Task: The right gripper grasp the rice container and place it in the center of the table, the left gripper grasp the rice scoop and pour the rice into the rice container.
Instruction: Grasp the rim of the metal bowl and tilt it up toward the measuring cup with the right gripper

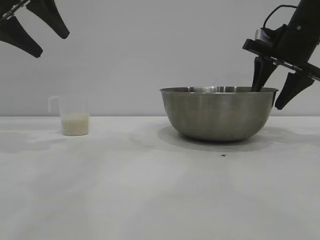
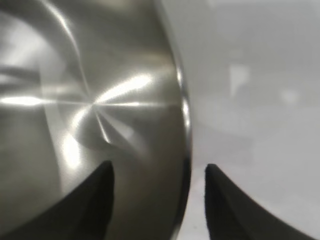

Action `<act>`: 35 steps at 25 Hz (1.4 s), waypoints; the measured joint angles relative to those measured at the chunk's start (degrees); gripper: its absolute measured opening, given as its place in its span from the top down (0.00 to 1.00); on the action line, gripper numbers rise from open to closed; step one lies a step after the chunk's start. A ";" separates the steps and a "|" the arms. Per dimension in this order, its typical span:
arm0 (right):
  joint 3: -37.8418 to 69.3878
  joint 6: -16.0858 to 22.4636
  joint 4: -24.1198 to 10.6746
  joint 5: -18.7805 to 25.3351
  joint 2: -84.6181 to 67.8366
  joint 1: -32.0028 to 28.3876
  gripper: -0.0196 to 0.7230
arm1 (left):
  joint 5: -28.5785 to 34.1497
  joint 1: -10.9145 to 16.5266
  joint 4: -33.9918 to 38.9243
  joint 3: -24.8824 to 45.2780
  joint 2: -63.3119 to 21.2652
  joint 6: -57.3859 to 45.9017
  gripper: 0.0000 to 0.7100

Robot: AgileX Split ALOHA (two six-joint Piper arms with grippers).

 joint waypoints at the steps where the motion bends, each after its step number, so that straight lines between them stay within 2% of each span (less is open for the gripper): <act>1: 0.00 0.00 0.23 -0.13 0.31 0.00 0.61 | 0.00 0.00 0.00 0.00 0.00 0.00 0.37; 2: 0.00 0.00 0.34 -0.13 0.66 0.00 0.64 | -0.11 0.00 0.00 0.00 0.00 0.00 0.37; 10: 0.00 0.00 1.05 -0.25 2.08 0.00 0.64 | -0.20 0.00 0.00 0.00 0.00 0.00 0.37; 12: 0.00 0.00 1.05 -0.37 2.08 0.00 0.72 | -0.20 0.00 0.00 0.00 0.00 0.00 0.37; 13: 0.00 0.00 1.05 -0.46 2.08 0.00 0.72 | -0.20 0.00 0.00 0.00 0.00 0.00 0.37; 14: 0.00 0.00 1.05 -0.69 2.08 0.00 0.79 | -0.20 0.00 0.00 0.00 0.00 0.00 0.37; 17: 0.00 -0.15 0.65 -0.93 2.11 0.00 0.90 | -0.20 0.00 0.00 0.00 0.00 0.00 0.37; 18: 0.00 -0.15 0.54 -0.58 2.22 0.00 0.89 | -0.20 0.00 0.00 0.00 0.00 0.00 0.37; 19: 0.00 -0.15 0.54 -0.51 2.34 0.00 0.97 | -0.20 0.00 0.00 0.00 0.00 0.00 0.37; 35: 0.00 0.45 0.69 -0.79 2.43 0.00 0.97 | -0.20 0.00 0.00 0.00 0.00 -0.09 0.37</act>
